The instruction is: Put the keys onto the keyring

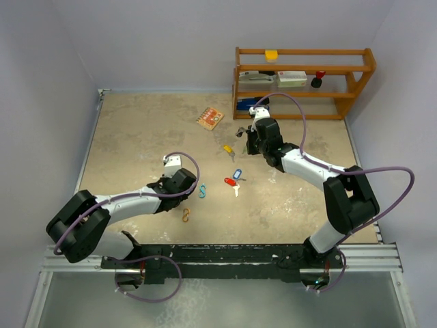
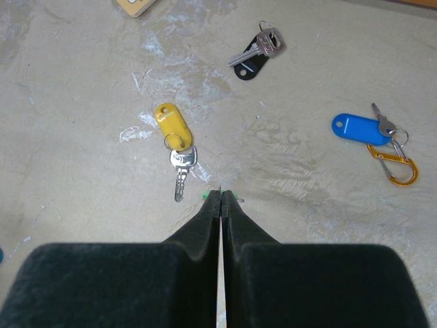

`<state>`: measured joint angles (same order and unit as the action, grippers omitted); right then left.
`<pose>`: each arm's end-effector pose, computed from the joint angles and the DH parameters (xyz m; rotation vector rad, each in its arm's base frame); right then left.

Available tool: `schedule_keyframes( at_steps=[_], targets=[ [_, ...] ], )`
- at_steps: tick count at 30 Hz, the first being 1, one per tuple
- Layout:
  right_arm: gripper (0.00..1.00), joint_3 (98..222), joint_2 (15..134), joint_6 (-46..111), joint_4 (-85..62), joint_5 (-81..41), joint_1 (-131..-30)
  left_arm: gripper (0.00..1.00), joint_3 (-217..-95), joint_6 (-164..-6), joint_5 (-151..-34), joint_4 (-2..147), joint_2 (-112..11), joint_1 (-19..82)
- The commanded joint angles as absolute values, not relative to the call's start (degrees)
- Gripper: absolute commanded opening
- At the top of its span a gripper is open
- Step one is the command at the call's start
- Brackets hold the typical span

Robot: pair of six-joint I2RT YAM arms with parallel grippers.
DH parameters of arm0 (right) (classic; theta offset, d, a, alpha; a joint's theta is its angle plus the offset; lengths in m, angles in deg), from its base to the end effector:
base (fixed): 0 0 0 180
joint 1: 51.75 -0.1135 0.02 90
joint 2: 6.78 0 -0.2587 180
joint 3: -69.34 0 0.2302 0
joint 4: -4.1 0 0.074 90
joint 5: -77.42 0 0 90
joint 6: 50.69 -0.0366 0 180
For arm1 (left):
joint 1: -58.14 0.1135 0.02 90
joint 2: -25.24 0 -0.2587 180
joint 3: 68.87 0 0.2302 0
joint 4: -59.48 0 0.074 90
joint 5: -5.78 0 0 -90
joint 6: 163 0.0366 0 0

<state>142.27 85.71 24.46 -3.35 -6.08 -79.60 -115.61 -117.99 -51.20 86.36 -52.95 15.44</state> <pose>0.3083 0.1582 0.2448 -0.1617 2.0507 0.3498 0.1740 -0.1335 0.1575 -0.2453 2.3531 0.0408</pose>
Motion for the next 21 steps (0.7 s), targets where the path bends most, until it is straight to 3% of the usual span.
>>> schedule_keyframes(
  at_steps=[1, 7, 12, 21],
  targets=[
    [0.0, 142.4, 84.0, 24.3, -1.7, -5.5, -79.6, 0.24, -115.3, -118.5, -51.8, 86.0, -51.8, 15.9],
    [0.0, 142.4, 83.9, 24.3, -1.8, -5.5, -79.6, 0.19, -115.9, -118.2, -51.8, 85.9, -52.8, 15.9],
    [0.0, 142.2, 83.7, 24.2, -1.9, -5.8, -79.6, 0.0, -115.9, -118.3, -51.7, 85.5, -53.0, 15.9],
    [0.0, 142.5, 84.1, 25.1, -1.6, -6.4, -79.6, 0.0, -116.9, -116.3, -51.4, 85.4, -51.9, 15.9]
  ],
)
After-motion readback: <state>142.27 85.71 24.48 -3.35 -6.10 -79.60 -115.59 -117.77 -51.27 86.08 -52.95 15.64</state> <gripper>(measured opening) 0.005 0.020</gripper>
